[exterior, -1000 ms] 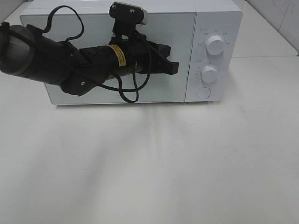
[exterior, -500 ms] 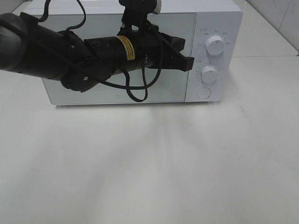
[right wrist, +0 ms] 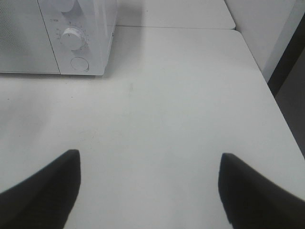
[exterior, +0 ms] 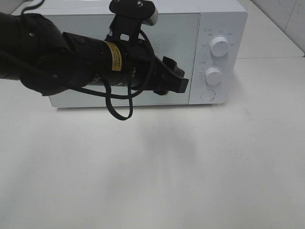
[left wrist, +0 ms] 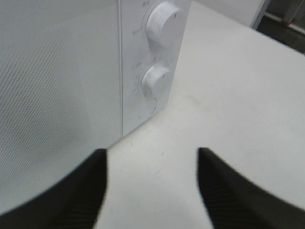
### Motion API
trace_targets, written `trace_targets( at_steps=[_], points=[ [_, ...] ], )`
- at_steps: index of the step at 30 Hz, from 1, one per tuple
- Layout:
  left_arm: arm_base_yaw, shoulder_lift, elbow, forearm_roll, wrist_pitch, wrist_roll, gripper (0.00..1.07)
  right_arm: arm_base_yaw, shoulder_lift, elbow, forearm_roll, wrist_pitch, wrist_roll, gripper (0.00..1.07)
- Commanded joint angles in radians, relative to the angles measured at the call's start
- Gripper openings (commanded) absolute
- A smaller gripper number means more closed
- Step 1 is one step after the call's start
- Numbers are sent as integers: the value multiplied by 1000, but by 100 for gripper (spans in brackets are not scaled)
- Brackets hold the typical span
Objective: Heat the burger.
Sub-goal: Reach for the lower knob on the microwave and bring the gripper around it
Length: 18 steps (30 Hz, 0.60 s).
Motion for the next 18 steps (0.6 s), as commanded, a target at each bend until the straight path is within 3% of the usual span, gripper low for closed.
trace_targets(
  at_steps=[1,14,18],
  points=[
    [-23,-68,4,-21,181,-9,102,-3,-27,0,-1,-6,12,75],
    [-21,-276,4,-97,655,-1,101,-3,-27,0,-1,-6,12,75],
    [25,-330,4,-110,826,24,100,-3,-27,0,-1,-6,12,75]
  ],
)
